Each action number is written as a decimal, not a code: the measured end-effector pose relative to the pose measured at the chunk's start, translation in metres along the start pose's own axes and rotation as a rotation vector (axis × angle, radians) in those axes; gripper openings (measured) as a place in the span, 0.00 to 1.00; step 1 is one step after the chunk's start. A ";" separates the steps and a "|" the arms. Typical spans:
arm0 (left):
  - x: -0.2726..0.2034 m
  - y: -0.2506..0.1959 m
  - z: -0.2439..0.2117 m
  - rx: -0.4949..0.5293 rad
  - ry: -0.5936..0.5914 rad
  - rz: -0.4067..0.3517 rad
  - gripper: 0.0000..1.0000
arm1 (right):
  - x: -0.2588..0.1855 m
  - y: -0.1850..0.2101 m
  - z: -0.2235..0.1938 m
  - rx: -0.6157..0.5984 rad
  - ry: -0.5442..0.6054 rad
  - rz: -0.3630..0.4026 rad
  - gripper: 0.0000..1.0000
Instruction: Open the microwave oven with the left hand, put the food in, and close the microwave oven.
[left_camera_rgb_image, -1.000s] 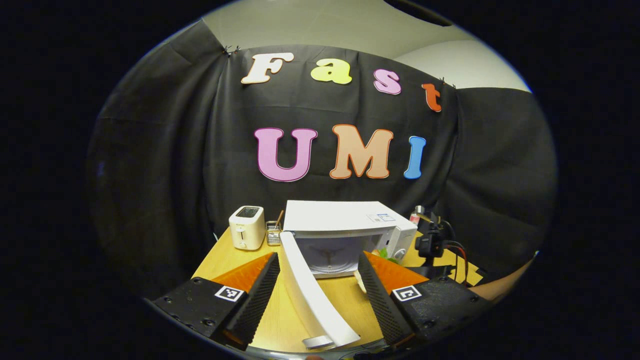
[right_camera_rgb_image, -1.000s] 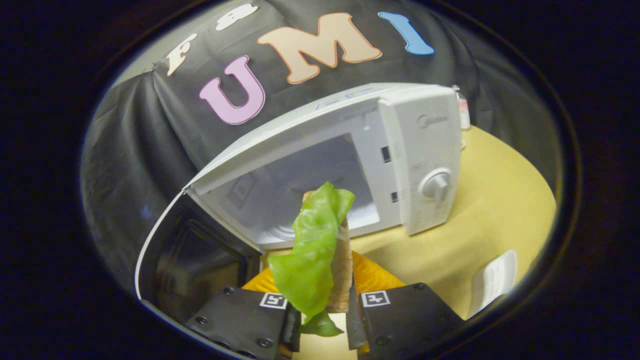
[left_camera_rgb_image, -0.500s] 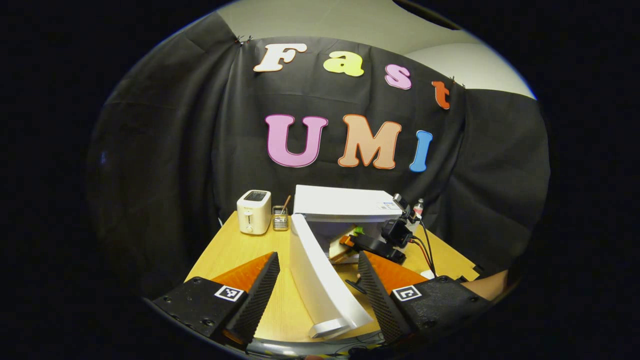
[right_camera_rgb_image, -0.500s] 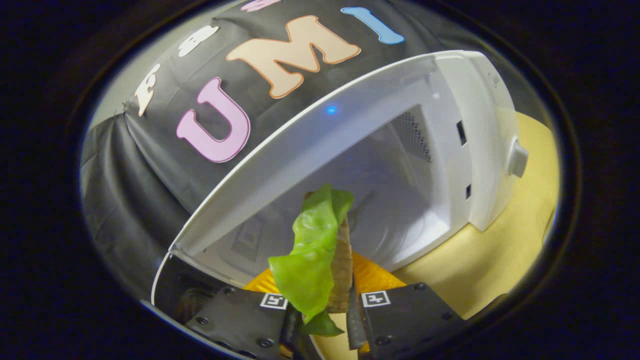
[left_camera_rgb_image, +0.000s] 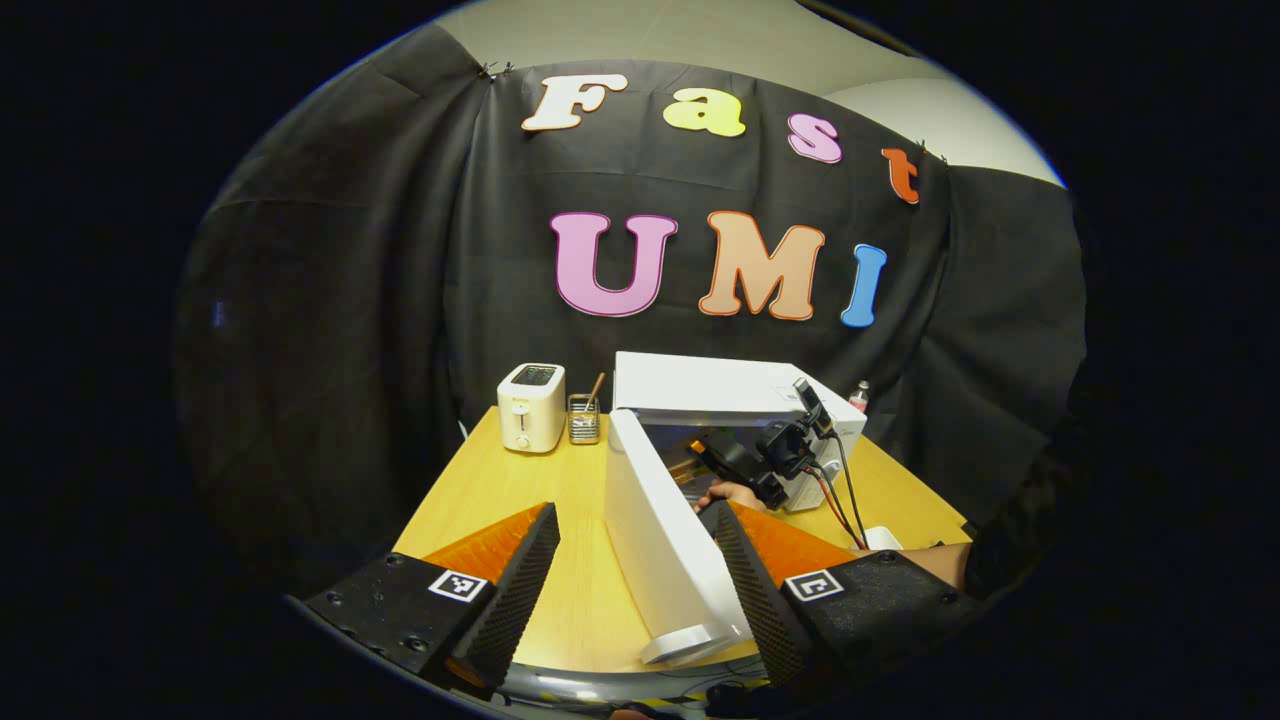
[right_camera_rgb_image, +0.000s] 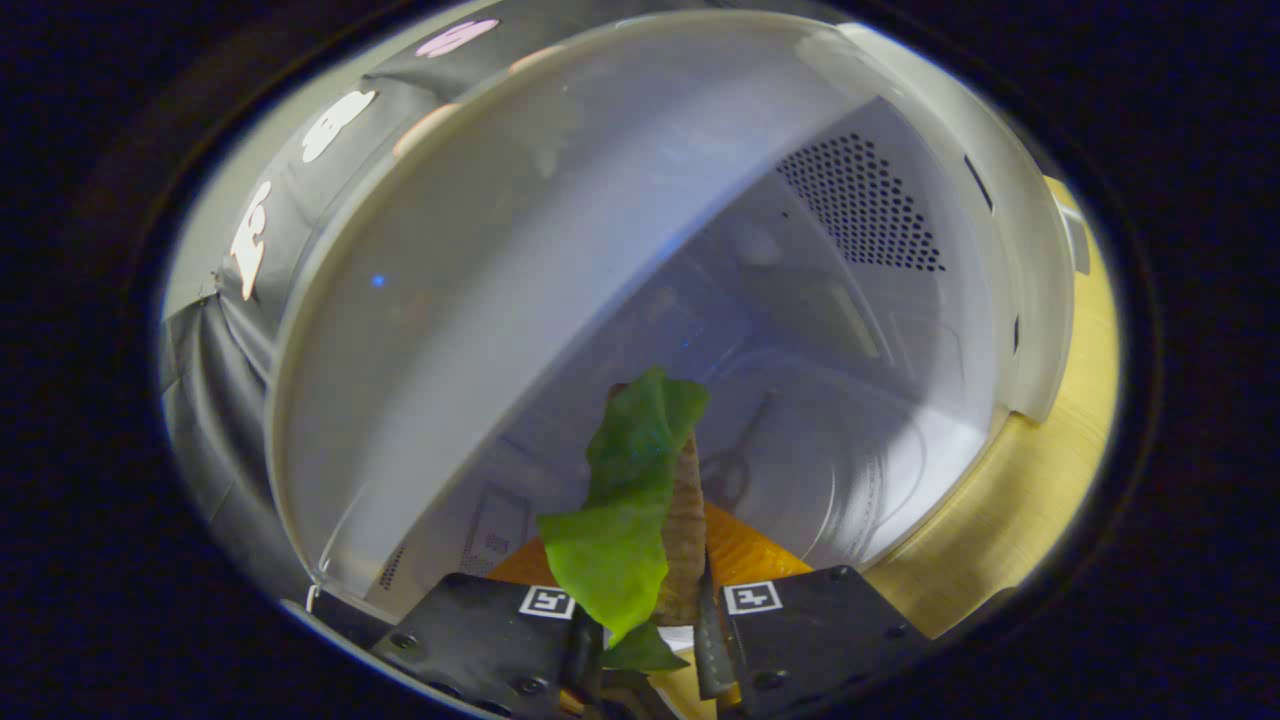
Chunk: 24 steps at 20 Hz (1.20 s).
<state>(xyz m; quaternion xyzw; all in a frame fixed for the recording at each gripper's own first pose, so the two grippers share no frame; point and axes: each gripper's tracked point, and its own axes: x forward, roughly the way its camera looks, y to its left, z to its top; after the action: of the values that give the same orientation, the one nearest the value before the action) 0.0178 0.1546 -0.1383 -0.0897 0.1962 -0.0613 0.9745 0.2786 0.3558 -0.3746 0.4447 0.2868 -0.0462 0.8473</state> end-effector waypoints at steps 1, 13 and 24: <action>0.000 0.003 0.000 0.001 0.001 0.008 0.92 | 0.003 -0.004 0.000 -0.012 -0.011 -0.012 0.39; 0.010 -0.006 0.001 -0.013 0.014 -0.008 0.92 | 0.012 -0.049 0.020 -0.246 -0.089 -0.158 0.90; 0.010 -0.009 -0.003 -0.049 0.021 -0.004 0.93 | -0.002 -0.044 0.044 -0.564 -0.120 -0.081 0.99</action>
<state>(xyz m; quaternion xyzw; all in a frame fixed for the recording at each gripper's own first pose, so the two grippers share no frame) 0.0250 0.1442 -0.1432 -0.1133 0.2079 -0.0592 0.9698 0.2817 0.2949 -0.3863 0.1764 0.2553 -0.0247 0.9503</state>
